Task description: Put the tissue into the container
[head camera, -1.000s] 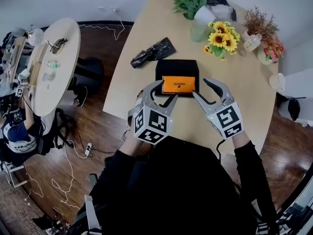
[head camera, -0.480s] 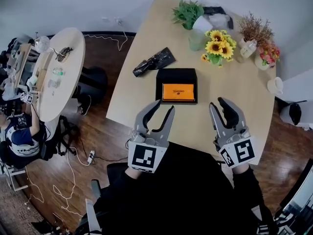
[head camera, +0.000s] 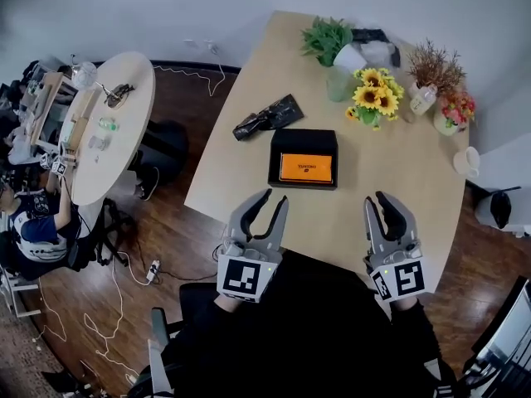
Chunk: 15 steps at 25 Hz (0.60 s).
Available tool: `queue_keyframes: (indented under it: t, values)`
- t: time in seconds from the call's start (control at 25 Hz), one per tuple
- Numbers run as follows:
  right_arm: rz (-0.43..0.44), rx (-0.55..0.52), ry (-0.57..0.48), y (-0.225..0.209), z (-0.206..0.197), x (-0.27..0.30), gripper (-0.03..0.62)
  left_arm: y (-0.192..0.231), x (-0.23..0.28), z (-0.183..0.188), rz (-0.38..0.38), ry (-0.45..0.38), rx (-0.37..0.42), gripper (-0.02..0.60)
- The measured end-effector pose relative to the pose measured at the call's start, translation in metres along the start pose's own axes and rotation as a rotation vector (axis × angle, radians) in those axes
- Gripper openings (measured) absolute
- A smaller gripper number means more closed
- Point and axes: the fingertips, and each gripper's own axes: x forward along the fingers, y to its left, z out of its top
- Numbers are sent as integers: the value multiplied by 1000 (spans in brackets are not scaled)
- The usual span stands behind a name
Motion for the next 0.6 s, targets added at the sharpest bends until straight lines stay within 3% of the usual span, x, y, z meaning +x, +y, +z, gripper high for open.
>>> queue_keyframes:
  t: [0.6]
  values:
    - [-61,20,24,-15,-19,-6,63,-16,8,-28,-60,46,22,84]
